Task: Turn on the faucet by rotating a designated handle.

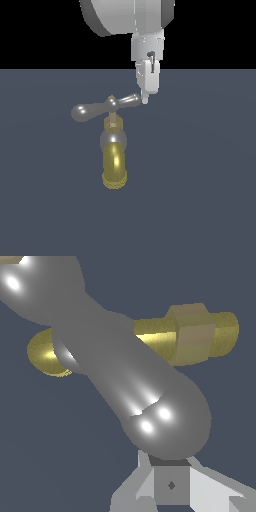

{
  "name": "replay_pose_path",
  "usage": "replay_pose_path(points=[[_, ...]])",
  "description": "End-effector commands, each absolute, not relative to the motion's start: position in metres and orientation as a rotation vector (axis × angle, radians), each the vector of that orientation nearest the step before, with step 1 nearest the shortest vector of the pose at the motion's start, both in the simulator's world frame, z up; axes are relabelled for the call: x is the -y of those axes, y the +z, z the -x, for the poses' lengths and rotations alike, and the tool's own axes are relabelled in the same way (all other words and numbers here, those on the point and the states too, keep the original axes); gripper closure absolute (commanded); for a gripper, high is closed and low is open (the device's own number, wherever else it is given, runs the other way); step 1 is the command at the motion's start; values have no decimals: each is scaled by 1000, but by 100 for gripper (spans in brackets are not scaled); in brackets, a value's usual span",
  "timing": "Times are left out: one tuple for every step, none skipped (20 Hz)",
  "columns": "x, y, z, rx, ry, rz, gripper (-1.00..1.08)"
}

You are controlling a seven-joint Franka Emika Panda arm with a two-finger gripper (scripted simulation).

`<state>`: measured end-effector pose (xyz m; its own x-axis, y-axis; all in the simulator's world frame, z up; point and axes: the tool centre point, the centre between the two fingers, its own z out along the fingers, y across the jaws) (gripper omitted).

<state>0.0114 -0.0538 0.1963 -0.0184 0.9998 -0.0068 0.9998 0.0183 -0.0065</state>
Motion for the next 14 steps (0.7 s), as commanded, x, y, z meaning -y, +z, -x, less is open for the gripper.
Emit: replay_pose_path(points=[[22,197,-23,-2288,-2,-2156,108],[20,197,-26,-2288,-2,-2155,108],[17,197,-29,-2288,-1,-2154,108],[14,197,-32,-2289,-1,-2154,108],[12,197,-35,-2289,-1,-2153,108],[9,197,-37,-2289,-1,-2153,108],[7,197,-40,-2290,0,-2152,108],[5,197,-43,-2290,0,-2152,108],[5,197,-43,-2290,0,-2152,108],[35,196,-38,-2241,-17,-2195,108],[26,196,-39,-2245,-16,-2192,108],[18,196,-40,-2248,-14,-2189,108],[10,196,-41,-2251,-13,-2186,108],[2,196,-42,-2255,-12,-2183,108]])
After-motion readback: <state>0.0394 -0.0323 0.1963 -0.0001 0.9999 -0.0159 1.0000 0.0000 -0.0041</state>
